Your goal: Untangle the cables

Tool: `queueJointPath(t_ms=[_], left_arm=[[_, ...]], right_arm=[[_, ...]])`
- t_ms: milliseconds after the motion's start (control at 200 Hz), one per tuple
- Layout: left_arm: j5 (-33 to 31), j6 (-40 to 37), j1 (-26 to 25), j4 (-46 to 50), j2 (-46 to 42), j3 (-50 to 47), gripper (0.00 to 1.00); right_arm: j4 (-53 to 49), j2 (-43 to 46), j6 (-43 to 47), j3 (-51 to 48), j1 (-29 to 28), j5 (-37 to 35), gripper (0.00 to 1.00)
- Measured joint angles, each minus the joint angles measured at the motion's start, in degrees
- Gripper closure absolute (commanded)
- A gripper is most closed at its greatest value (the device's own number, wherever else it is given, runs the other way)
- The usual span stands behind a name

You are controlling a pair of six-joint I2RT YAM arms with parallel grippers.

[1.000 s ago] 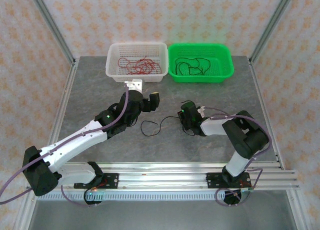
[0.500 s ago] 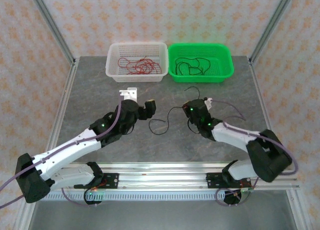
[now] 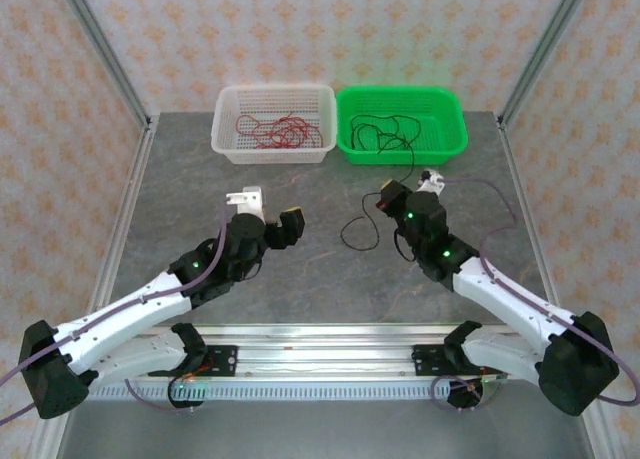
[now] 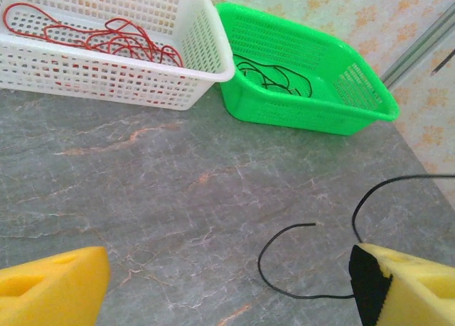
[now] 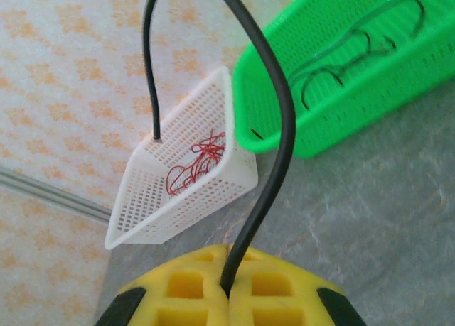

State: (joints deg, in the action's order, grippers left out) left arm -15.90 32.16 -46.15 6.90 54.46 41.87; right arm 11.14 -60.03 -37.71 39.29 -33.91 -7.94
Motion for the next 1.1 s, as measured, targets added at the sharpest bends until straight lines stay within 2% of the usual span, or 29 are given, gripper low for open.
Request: queueJointPath(t_ms=[315,440,606,866,1101], left_arm=[[0.2,0.6,0.0,-0.9,-1.3,-1.9,0.12],[0.2,0.6,0.0,-1.1,-1.8,-1.9,0.12],[0.2,0.9,0.0,-1.2,-2.0,-1.9,0.12],[0.3,2.5,-0.7,-1.1,-3.5,-1.9,0.12],[0.3,2.6,-0.7,-1.1,-4.4,-1.9,0.12]], right_arm=[[-6.4,-1.9,21.4,23.5,0.4,-3.9,1.0],[-7.3,-6.1,27.3,32.5,2.5,-4.5,1.0],[-7.9,-15.1,32.0,42.9,8.1,-2.7,1.0],[-6.0,-29.0,37.0,51.6,15.3,2.6,1.0],[-2.3,-39.2,42.2,55.5,18.9,5.2,1.0]])
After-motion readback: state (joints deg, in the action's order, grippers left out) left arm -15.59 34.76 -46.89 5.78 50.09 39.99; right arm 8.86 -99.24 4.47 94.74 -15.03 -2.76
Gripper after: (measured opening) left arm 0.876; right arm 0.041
